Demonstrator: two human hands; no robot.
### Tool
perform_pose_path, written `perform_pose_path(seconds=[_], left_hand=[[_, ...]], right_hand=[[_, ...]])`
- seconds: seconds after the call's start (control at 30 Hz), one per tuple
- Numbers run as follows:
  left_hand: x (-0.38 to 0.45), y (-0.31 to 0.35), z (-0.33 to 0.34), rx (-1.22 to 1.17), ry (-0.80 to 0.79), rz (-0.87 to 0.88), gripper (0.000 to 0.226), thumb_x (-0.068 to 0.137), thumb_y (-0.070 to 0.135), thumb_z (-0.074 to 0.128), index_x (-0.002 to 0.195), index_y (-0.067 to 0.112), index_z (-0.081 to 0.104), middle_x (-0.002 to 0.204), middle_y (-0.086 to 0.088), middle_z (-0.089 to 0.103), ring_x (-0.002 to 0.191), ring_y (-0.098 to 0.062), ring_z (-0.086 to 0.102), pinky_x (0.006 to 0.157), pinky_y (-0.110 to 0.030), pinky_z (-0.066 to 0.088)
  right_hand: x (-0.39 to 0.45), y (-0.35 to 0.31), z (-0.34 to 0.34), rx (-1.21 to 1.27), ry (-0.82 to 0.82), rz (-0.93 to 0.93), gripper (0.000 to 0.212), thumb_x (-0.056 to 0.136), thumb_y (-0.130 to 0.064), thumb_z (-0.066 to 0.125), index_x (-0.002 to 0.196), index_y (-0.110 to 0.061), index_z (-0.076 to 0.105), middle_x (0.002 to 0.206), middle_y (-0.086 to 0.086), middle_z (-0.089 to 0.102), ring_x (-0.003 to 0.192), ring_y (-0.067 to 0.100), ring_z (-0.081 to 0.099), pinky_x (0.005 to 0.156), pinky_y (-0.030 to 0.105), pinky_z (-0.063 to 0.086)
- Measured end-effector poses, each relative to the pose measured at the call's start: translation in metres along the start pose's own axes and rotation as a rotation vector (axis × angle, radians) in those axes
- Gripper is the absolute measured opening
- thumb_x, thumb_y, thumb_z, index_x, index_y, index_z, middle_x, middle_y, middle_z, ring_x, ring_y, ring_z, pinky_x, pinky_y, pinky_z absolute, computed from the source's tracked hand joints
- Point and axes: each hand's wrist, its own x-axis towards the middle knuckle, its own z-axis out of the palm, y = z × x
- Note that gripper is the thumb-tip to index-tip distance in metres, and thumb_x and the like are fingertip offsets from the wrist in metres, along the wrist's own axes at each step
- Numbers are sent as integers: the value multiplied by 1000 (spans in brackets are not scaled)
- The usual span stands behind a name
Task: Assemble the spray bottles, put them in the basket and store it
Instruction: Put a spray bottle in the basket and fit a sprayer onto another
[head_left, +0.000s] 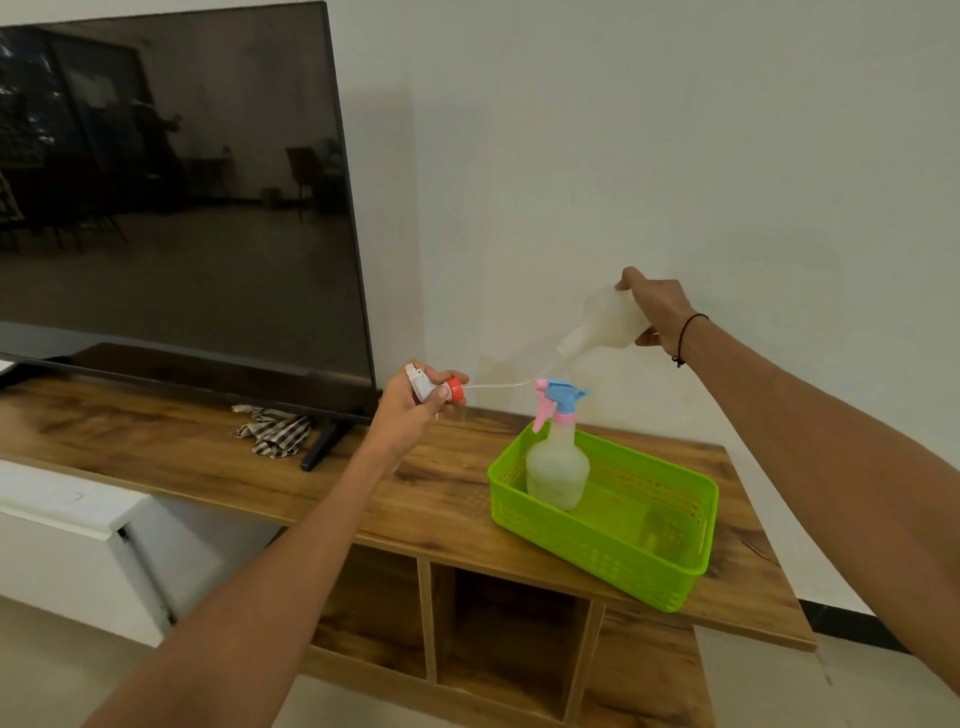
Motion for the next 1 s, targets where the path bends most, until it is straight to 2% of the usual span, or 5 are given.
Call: perform_pose_path(seconds=[0.3,0.43,0.53,0.77,1.0], left_hand=[[4,15,0,7,-17,25,21,106,9,60,113,-10,52,127,-8,76,112,-28,76,101,-43,59],[8,27,9,-49,-35,34,8,105,11,62,108,9,55,136,-10,71,120,-32,72,104,-43,57],[12,34,18,-132,-41,-4,14,104,10,63,110,17,53,137,-10,70,128,-31,68,108,-46,55],[17,49,36,-240,-42,-5,17,105,12,61,115,16,48,141,-16,67,133,-32,64,110,-47,54],[18,54,22,-333,48,-29,21,103,11,64,116,16,48,141,-18,66,128,-37,66,115,-51,49]], right_hand=[[-11,-12,1,19,-28,-24,26,78,-45,65,88,-22,66,101,6,63,91,29,64,68,37,56],[-18,-17,6,42,-87,-22,21,84,-41,64,90,-20,64,97,5,61,86,27,61,68,36,54],[-26,-20,13,53,-140,-16,20,85,-40,65,91,-20,64,97,5,60,87,28,61,68,36,54],[-40,-26,30,51,-276,-25,29,85,-37,68,105,-17,63,103,9,60,90,32,64,79,42,61],[-42,-46,9,150,-166,-79,29,82,-39,66,102,-19,62,103,8,60,89,31,64,72,39,58]])
